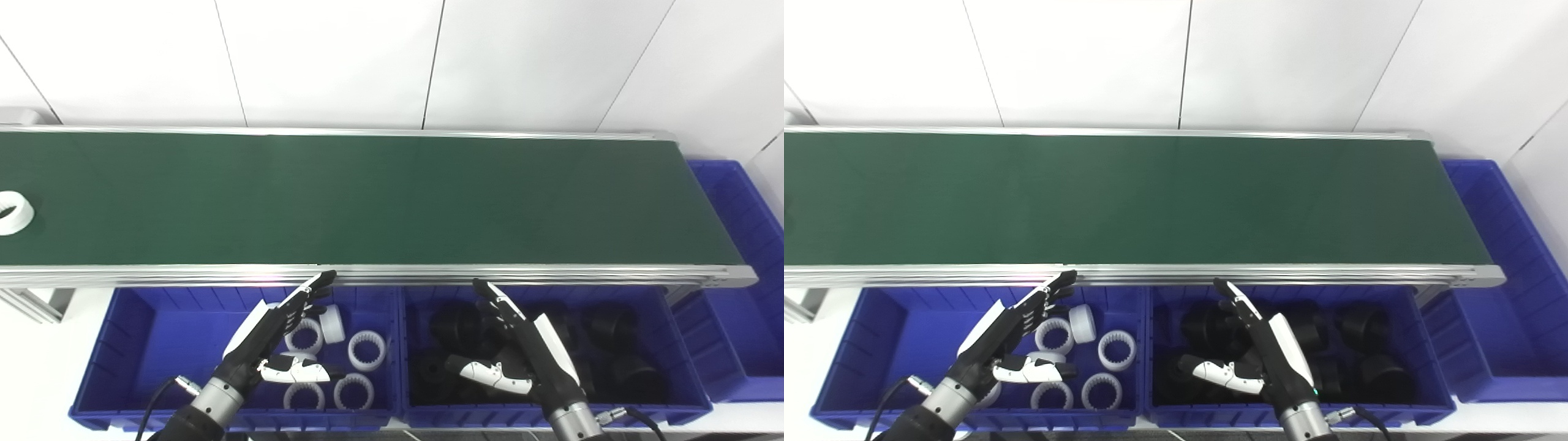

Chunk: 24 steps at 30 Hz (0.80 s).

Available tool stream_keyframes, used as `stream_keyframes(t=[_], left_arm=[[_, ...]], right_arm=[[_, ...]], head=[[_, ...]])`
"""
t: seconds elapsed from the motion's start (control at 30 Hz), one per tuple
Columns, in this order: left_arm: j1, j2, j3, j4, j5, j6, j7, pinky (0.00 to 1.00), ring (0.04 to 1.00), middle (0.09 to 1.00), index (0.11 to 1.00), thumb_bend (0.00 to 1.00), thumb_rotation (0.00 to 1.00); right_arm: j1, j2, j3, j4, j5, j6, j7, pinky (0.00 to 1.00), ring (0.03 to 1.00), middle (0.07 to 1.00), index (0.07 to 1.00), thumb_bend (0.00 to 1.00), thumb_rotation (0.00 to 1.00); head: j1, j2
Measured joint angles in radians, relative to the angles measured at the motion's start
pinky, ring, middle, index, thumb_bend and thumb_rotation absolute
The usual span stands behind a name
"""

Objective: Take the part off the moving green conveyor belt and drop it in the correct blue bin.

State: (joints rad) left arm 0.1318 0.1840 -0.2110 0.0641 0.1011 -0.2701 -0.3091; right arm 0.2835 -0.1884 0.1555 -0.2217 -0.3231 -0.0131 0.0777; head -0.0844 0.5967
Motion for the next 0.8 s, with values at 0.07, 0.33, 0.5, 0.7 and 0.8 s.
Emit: stream_keyframes(t=[0.07, 0.33, 0.5, 0.7, 0.8], left_arm=[[0.0, -0.001, -0.002, 0.001, 0.003, 0.0, 0.0, 0.87, 0.943, 0.971, 0.954, 0.86, 0.29], [-0.002, -0.005, -0.005, 0.02, 0.015, -0.002, 0.0, 0.88, 0.945, 0.971, 0.956, 0.85, 0.28], [-0.002, -0.009, -0.006, 0.02, 0.022, -0.003, 0.008, 0.87, 0.941, 0.968, 0.949, 0.85, 0.29], [-0.002, -0.038, -0.023, 0.039, 0.043, -0.017, 0.028, 0.87, 0.933, 0.95, 0.926, 0.87, 0.25], [-0.002, -0.049, -0.035, 0.063, 0.049, -0.021, 0.034, 0.87, 0.93, 0.944, 0.921, 0.87, 0.24]], right_arm=[[0.0, -0.001, 0.0, 0.001, 0.001, -0.002, 0.0, 0.79, 0.866, 0.908, 0.923, 0.71, 0.39], [-0.001, -0.009, 0.001, 0.001, 0.002, -0.003, 0.0, 0.8, 0.871, 0.914, 0.924, 0.71, 0.4], [-0.001, -0.012, 0.001, 0.003, 0.011, -0.006, 0.0, 0.79, 0.872, 0.918, 0.926, 0.7, 0.37], [0.0, -0.03, -0.017, 0.015, 0.044, -0.052, 0.0, 0.8, 0.882, 0.923, 0.94, 0.64, 0.3], [0.0, -0.037, -0.027, 0.042, 0.057, -0.063, 0.0, 0.82, 0.887, 0.931, 0.954, 0.61, 0.27]], head=[[0.0, -0.002], [-0.003, -0.005], [0.081, -0.029], [0.229, -0.084], [0.261, -0.104]])
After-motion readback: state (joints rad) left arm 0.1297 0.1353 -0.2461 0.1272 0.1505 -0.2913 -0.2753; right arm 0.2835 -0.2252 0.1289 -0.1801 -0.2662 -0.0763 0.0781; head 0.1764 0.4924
